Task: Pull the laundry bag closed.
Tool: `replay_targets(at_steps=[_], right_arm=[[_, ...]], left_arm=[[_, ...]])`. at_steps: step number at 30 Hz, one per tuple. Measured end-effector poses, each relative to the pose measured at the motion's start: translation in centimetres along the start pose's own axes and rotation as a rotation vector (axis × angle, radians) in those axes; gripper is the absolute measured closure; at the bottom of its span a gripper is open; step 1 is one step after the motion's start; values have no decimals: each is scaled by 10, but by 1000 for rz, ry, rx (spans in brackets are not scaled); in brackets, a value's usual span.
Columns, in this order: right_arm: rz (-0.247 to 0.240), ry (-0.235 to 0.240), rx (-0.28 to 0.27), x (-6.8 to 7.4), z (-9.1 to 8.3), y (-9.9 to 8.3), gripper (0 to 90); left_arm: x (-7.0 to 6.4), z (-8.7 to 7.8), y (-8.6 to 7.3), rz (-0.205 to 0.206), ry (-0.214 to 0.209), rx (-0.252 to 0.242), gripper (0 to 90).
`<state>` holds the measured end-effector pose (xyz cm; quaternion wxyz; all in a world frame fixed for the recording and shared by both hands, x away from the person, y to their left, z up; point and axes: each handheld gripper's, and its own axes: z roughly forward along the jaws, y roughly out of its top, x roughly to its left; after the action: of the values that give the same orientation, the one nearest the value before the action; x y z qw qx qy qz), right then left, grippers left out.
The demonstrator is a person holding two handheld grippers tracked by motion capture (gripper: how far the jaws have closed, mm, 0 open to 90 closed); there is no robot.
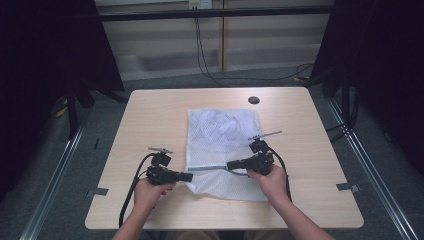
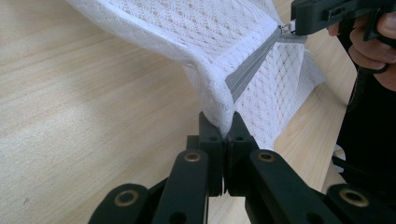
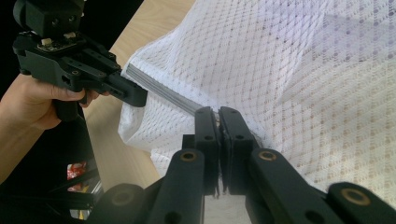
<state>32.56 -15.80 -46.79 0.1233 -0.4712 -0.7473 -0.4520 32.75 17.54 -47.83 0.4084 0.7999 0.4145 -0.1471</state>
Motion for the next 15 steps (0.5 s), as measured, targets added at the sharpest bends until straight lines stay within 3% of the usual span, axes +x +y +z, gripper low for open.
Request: replay_targets(at_steps=[15], right_arm=[[8,-26,-6,-6,-10,-2,871]], left_arm=[[2,-2,0,-8,15,-9,888]])
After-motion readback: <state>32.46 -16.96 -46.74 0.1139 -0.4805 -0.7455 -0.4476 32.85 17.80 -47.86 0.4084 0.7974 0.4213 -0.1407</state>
